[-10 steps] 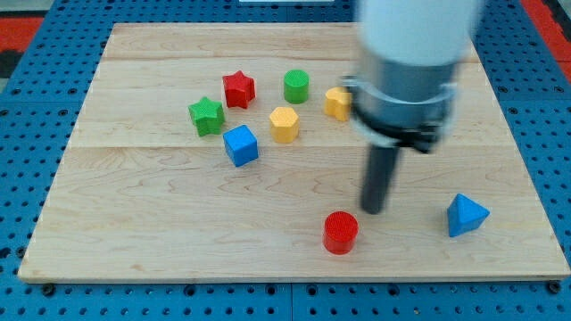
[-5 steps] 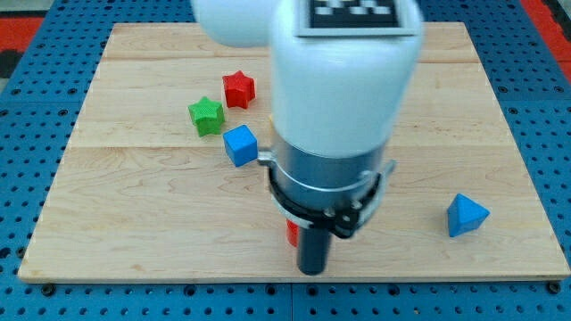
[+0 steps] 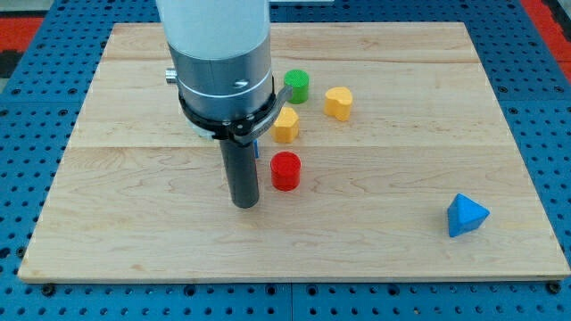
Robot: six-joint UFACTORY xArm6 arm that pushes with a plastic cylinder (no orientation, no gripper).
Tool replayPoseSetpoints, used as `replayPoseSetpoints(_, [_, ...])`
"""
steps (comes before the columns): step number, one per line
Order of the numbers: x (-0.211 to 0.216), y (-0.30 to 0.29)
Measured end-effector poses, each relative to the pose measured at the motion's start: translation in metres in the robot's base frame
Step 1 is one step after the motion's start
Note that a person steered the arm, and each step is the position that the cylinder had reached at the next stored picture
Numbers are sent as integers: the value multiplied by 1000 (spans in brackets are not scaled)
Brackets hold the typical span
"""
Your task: Move the red circle bottom right of the yellow hexagon
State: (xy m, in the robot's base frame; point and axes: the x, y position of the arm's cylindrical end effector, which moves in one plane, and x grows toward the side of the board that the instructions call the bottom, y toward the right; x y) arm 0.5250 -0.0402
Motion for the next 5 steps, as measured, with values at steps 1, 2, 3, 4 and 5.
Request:
replayPoseSetpoints(1, [0,55])
replayPoseSetpoints(2, [-21,79])
replayPoseSetpoints(3, [27,76])
replayPoseSetpoints(4, [3,19])
replayPoseSetpoints(5, [-29,16])
